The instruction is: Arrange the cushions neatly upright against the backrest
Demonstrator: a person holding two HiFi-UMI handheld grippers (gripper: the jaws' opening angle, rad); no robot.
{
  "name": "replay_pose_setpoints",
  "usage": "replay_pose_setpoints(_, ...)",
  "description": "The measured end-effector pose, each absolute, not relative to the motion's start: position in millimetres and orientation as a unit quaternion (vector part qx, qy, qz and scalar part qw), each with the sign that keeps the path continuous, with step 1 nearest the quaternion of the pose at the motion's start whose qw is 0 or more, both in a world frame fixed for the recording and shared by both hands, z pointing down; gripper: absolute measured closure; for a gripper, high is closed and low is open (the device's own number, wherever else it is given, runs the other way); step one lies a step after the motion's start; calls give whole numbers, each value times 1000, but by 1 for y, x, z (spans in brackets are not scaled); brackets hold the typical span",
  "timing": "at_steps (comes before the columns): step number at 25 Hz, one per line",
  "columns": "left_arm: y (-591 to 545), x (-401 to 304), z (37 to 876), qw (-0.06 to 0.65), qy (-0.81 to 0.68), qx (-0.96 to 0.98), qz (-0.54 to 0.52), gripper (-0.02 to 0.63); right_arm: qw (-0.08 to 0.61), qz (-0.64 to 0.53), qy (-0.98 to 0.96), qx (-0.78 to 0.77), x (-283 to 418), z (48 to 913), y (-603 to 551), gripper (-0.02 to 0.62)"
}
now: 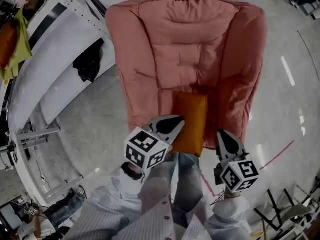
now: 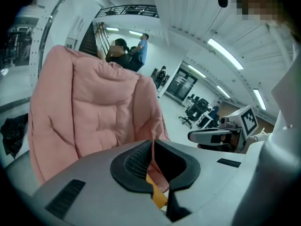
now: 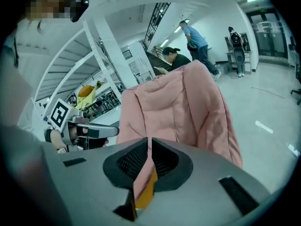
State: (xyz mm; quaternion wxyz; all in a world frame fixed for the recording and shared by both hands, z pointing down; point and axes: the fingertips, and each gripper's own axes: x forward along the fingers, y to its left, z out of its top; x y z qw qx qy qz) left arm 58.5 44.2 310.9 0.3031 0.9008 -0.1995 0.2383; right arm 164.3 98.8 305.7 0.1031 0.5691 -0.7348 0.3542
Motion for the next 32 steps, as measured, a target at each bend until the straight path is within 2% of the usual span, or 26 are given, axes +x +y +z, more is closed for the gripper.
replay_pose_setpoints(9,49,41,449,339,-212,862,311,591,109,428,-703,558,172,428,96,580)
replay_pose_setpoints(11,55,44,478,355,-209,858,307,544,112,435,-699,557,171,462,101,580)
replay_pose_setpoints(15,57,49,514,375,-209,848,312,528,124,452,-685,558,168,504,103,578)
replay_pose_setpoints(18,56,46,532,406,-206,835,310,490,137,467,-670,560,165,522,101,576)
replay_pose_setpoints(21,56,43,555,423,-210,822,319,453,144,489,-661,551,168,543,103,505)
replay_pose_setpoints(27,75,33,594,463,-202,796,333,370,151,519,-650,534,171,579,118,425)
replay_pose_setpoints(32,80,30,605,478,-182,793,331,303,158,539,-646,517,161,596,117,396)
